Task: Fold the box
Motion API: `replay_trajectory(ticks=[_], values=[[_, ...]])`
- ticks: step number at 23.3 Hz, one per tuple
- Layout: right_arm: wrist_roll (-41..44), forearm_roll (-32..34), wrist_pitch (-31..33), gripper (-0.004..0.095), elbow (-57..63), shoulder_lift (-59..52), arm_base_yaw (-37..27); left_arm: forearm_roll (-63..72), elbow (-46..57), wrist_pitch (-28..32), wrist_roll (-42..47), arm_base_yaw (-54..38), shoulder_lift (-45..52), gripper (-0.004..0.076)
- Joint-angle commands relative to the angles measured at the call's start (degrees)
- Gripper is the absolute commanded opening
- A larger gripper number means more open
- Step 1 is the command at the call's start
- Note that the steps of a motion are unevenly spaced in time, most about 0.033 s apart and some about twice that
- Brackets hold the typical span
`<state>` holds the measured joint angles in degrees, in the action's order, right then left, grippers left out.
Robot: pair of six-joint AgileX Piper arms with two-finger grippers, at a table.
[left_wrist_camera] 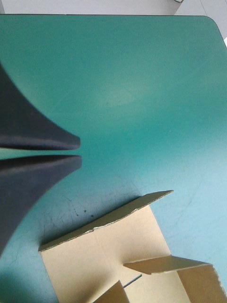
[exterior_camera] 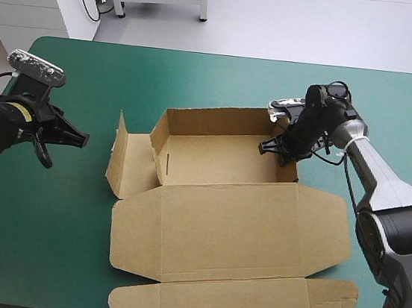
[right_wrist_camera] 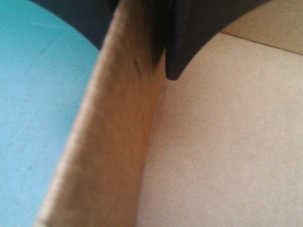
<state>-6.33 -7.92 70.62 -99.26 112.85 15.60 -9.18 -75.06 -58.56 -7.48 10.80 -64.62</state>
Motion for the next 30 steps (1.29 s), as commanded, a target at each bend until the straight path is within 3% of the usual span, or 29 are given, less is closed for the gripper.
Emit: replay_trajectory(ticks=[1,9,12,19,24,27,30], values=[[-0.1,-0.4,0.7,-0.0016,-1.7,-3.1,-0.4,-0.1,-1.6,2.3,0.9,-0.1,1.1,0.001],[-0.7,-2.6,0.7,-0.0021,-1.7,-6.5,-1.1,-1.6,-1.5,0.1,2.9,-0.1,1.1,0.0008],[-1.3,-4.6,0.7,-0.0021,-1.7,-9.5,-2.3,-6.6,-1.4,-2.6,7.5,-0.1,1.1,0.0008],[-4.9,-8.1,0.7,-0.0021,-1.5,-20.8,-8.4,-10.3,3.7,-3.7,10.9,-0.1,0.3,0.0008],[-6.8,-12.5,0.7,-0.0021,0.9,-25.6,-14.5,-10.8,8.6,0.1,14.3,-0.1,0.3,0.0008],[-8.7,-13.3,0.7,-0.0021,4.3,-27.9,-16.4,-9.7,11.4,7.4,19.1,-0.1,0.3,0.0008],[-8.9,-13.9,0.7,-0.0021,5.3,-28.2,-16.4,-4.8,11.8,11.1,18.6,-0.1,-1.4,0.0008]])
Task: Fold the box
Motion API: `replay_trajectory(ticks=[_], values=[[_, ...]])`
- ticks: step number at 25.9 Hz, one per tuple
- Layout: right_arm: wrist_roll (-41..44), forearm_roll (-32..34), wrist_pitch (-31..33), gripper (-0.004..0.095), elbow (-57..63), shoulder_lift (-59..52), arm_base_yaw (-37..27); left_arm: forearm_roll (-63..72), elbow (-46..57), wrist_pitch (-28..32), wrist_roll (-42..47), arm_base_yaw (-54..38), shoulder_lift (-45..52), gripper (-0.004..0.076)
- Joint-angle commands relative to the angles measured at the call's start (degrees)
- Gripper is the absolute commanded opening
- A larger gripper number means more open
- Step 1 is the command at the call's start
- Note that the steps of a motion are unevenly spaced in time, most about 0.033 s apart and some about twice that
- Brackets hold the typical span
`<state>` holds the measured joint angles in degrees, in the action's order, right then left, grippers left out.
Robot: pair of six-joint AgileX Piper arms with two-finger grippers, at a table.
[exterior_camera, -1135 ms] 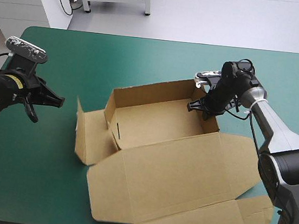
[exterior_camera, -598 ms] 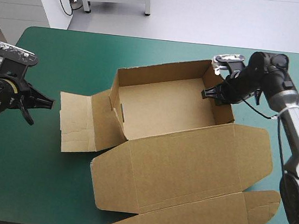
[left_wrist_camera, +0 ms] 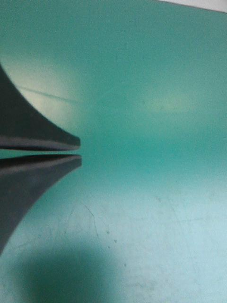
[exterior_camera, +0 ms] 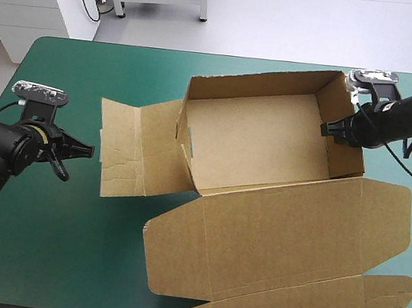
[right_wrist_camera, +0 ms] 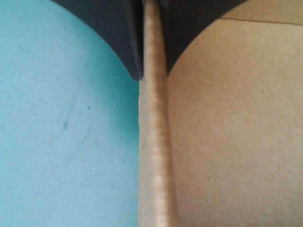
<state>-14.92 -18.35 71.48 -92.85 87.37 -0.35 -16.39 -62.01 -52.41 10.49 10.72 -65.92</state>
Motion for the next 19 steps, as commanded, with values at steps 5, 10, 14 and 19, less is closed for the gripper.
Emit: replay_trajectory(ticks=[5,10,14,19], values=[[-0.5,-8.0,-1.0,-0.0021,-1.2,-2.7,-0.4,13.9,-1.2,5.4,0.0,0.0,-6.8,0.0008],[-1.0,-7.9,-1.3,-0.0021,-1.2,-2.7,-0.4,30.5,-1.2,8.9,-7.6,0.0,-10.3,0.0008],[-0.9,-5.6,-1.9,-0.0021,-1.2,-2.7,-0.4,41.6,-1.2,10.9,-18.4,0.0,-10.8,0.0008],[-0.5,-4.7,-2.9,-0.0021,-1.2,-2.7,-0.6,43.2,-1.2,9.7,-18.9,0.0,-10.8,0.0008]])
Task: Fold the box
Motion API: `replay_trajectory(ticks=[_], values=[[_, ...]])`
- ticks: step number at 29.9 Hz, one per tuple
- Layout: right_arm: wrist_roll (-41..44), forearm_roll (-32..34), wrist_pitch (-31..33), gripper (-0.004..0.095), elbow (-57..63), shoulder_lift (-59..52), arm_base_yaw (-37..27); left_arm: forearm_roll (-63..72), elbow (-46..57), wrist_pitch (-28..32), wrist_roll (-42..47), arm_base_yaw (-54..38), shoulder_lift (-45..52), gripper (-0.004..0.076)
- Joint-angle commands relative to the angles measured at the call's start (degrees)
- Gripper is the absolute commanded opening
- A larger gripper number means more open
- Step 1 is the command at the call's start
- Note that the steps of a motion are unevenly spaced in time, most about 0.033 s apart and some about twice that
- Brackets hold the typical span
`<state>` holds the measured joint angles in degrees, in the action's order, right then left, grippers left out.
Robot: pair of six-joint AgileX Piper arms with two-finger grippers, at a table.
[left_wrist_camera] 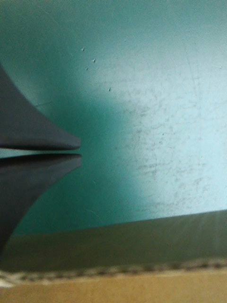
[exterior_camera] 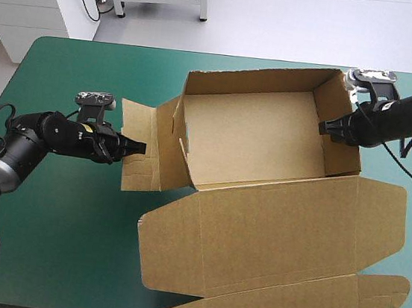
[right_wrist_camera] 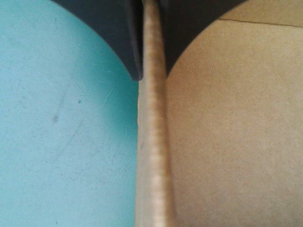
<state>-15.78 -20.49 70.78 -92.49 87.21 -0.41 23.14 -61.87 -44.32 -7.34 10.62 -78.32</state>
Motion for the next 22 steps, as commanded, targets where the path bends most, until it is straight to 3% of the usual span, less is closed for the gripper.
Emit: replay_trajectory(ticks=[1,6,11,15,22], values=[[0.4,-2.6,-2.2,-0.0021,-1.5,-2.6,-0.5,5.0,-1.3,1.4,-2.6,0.1,1.6,0.0008],[1.1,-1.5,-2.5,-0.0021,-1.5,-2.5,-0.5,3.0,-1.3,1.1,-5.1,-0.6,1.6,0.0008],[3.3,1.6,-2.6,-0.0021,-1.5,-2.5,-0.5,-11.1,-1.3,0.4,4.8,-6.0,1.6,0.0008],[3.7,1.6,-2.5,-0.0021,-1.5,-2.5,-0.5,-13.4,-1.3,-1.3,9.4,-13.0,2.4,0.0008],[3.7,1.6,-2.9,-0.0021,-1.5,-2.5,-0.5,-12.1,-1.3,-1.8,4.3,-18.0,10.4,0.0008]])
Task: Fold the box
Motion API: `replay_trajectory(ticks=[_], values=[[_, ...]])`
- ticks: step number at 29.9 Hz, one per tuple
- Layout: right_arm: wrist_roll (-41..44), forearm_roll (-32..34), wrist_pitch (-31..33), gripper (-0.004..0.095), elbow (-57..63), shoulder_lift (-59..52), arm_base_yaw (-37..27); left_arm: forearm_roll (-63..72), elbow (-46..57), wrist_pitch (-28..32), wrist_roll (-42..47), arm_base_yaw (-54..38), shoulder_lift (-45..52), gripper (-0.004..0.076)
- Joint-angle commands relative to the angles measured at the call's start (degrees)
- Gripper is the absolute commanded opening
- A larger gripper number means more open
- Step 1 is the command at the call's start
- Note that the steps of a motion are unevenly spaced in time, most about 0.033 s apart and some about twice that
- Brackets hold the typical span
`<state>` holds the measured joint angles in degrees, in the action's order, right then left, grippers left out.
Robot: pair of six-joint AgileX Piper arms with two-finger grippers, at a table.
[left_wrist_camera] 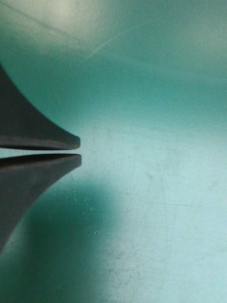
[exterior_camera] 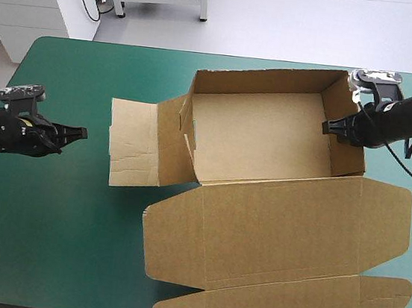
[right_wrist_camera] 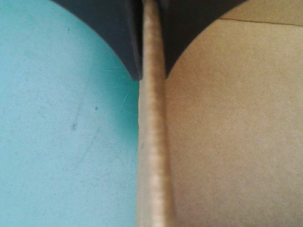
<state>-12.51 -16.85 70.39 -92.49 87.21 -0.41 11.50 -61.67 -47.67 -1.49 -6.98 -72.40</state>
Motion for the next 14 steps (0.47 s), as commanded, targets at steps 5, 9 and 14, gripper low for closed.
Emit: replay_trajectory(ticks=[5,9,14], values=[[0.5,-2.0,-2.1,-0.0021,-1.5,-2.4,-0.5,-11.5,-1.5,-1.1,0.8,-0.4,6.6,0.0008],[0.1,-3.5,-1.7,-0.0021,-1.5,-2.4,-0.5,-12.3,-1.5,0.1,4.1,-0.6,4.9,0.0015],[-0.2,-4.7,-1.3,-0.0021,-1.5,-2.4,-0.5,-7.6,-1.5,1.2,2.6,-0.6,-0.2,0.0017]])
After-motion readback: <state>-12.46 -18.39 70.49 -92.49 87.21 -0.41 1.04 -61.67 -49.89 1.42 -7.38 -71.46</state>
